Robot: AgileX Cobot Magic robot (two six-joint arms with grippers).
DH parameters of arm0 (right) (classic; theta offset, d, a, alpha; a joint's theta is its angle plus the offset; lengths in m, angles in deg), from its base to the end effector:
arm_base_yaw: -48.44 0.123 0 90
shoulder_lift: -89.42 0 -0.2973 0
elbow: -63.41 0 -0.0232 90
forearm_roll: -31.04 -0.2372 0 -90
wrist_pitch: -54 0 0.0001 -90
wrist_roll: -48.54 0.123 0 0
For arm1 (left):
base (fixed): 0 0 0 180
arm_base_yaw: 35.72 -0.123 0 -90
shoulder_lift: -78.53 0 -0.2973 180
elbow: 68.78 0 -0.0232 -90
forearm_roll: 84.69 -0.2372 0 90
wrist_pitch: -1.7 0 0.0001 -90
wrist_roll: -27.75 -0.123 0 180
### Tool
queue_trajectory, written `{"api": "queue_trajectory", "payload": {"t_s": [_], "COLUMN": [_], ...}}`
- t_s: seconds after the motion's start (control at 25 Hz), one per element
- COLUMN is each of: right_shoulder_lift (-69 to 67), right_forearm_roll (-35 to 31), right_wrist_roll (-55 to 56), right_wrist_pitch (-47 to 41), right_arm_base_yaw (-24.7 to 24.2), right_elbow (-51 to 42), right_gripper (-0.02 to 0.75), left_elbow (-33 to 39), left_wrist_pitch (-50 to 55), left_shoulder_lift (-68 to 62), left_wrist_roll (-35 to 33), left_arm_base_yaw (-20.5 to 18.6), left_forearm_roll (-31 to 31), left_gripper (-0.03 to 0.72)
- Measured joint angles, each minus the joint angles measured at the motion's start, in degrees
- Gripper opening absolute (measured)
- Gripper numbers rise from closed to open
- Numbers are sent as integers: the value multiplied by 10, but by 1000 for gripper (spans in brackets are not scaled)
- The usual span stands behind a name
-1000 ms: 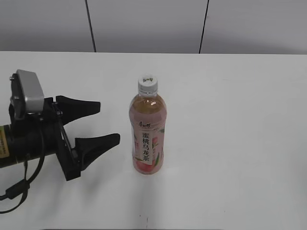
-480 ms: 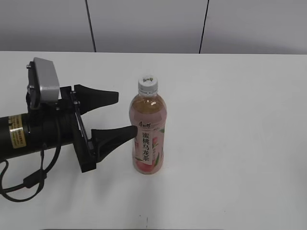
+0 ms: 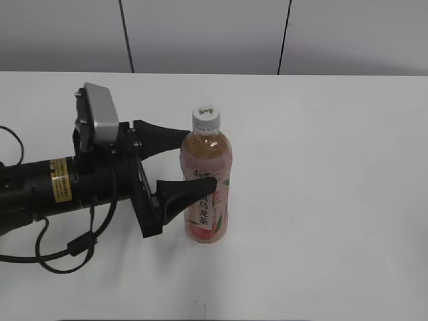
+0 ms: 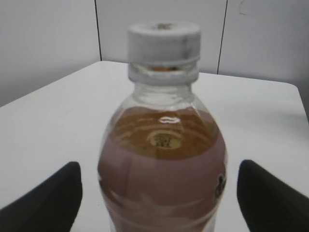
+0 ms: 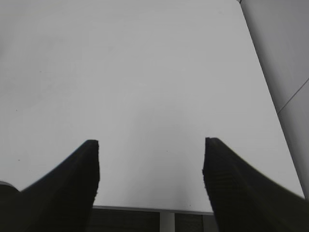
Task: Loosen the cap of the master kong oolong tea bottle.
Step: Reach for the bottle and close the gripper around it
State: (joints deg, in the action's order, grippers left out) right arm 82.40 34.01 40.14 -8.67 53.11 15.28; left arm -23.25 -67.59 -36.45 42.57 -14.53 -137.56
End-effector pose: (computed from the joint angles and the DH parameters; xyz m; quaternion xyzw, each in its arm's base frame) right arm -0.0045 -0.0061 0.2565 -0.0957 0.8507 -0.0426 0.5151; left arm 0.2527 -0.1963 0.1587 0.4387 0.6165 -0.3719 0.5378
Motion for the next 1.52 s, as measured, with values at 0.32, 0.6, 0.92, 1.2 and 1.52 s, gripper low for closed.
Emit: {"api": "queue_trajectory", "payload": {"t_s": [0.32, 0.6, 0.92, 1.2, 1.52], "right_shoulder_lift": [0, 0, 0, 0, 0], "right_forearm_roll": [0, 0, 0, 0, 0], "right_wrist_roll": [0, 0, 0, 0, 0], "right_wrist_pitch": [0, 0, 0, 0, 0], "right_arm_base_yaw": [0, 0, 0, 0, 0], "right_elbow": [0, 0, 0, 0, 0], "right_gripper": [511, 511, 510, 510, 510], "left_elbow": [-43, -56, -56, -56, -56], "left_wrist_pitch": [0, 0, 0, 0, 0], "left_shoulder_lift": [-59, -75, -75, -75, -75], "left_wrist_roll": [2, 2, 2, 2, 2], "left_arm_base_yaw": [28, 32, 34, 34, 34], "left_forearm_roll": [7, 27, 28, 23, 23], "left_gripper": [592, 592, 516, 433, 433]}}
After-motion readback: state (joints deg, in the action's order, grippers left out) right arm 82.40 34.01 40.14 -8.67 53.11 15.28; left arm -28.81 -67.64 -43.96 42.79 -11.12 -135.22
